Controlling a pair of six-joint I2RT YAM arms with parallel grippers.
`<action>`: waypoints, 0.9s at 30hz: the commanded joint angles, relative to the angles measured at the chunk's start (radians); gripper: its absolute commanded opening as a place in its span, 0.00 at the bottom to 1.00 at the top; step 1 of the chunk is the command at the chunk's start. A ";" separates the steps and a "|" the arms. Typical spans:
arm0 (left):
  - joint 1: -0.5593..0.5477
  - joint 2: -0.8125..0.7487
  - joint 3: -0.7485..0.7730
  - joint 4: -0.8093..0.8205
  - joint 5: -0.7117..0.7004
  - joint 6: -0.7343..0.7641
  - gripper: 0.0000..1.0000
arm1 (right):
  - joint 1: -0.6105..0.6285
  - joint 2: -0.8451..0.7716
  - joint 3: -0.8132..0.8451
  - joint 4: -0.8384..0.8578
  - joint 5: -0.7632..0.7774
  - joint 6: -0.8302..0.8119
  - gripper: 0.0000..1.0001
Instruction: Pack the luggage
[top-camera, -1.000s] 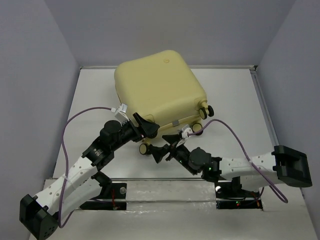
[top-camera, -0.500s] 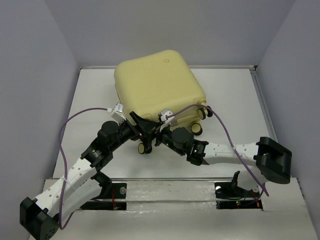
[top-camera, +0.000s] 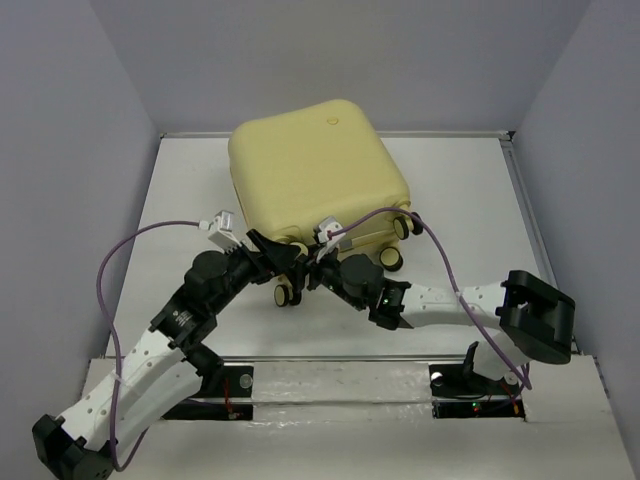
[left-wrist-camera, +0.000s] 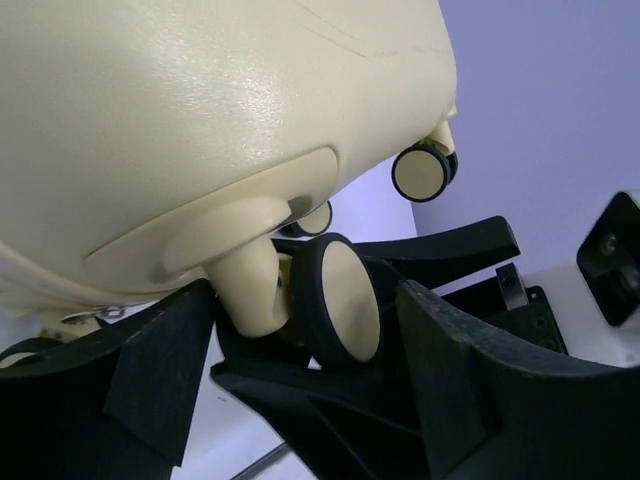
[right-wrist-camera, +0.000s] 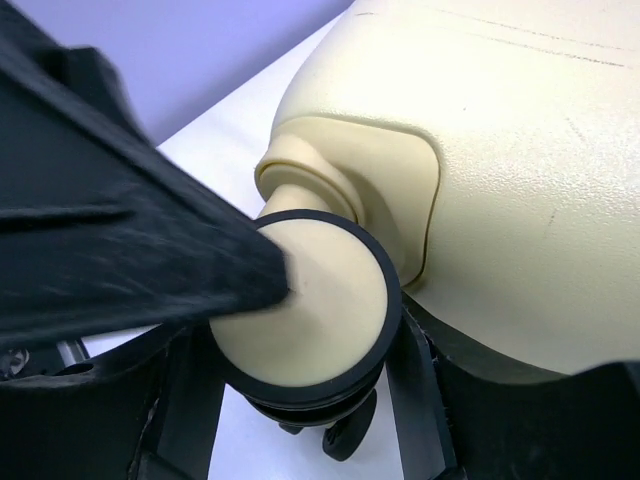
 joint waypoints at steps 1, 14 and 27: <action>-0.013 -0.150 0.039 -0.069 -0.148 0.089 0.73 | -0.056 -0.061 -0.004 0.097 0.103 -0.001 0.11; -0.015 -0.269 -0.320 0.089 -0.151 0.117 0.36 | -0.079 -0.115 -0.012 0.038 0.066 -0.020 0.11; -0.017 0.087 -0.318 0.538 -0.107 0.368 0.56 | -0.079 -0.098 -0.002 0.040 0.019 -0.003 0.11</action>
